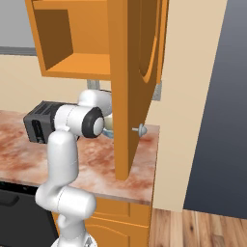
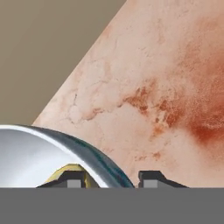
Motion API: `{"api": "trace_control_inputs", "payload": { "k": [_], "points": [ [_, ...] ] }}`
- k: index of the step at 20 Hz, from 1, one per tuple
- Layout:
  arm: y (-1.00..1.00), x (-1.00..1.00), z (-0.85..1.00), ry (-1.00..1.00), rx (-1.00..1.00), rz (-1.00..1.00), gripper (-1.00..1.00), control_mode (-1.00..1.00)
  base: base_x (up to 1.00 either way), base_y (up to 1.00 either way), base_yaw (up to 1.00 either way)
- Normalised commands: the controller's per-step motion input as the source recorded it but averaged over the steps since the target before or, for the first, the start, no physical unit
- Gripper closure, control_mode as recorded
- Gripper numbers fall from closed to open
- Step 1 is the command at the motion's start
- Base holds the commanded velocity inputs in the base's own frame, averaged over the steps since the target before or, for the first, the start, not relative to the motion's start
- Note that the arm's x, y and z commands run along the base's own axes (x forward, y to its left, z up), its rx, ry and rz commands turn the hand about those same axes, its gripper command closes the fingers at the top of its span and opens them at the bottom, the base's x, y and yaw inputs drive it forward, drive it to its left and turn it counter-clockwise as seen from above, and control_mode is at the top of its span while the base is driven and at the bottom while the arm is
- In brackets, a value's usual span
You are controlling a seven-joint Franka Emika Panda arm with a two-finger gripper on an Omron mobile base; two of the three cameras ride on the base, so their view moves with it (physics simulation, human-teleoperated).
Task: Pick up the bowls on the counter and stack them on top of one another in the open cabinet. Place the smaller bowl on top of the larger bowl.
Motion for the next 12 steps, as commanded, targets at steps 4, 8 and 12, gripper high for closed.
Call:
{"api": "trace_control_inputs", "payload": {
  "k": [4,8,12],
  "points": [
    [0.0,0.0,0.0,0.0,0.0,0.0,1.0,-1.0,0.0,0.0,0.0],
    [0.0,-0.03,0.09,0.0,0.0,0.0,1.0,-1.0,0.0,0.0,0.0],
    [0.0,-0.12,0.29,0.0,0.0,0.0,1.0,-1.0,0.0,0.0,0.0]
  ]
}}
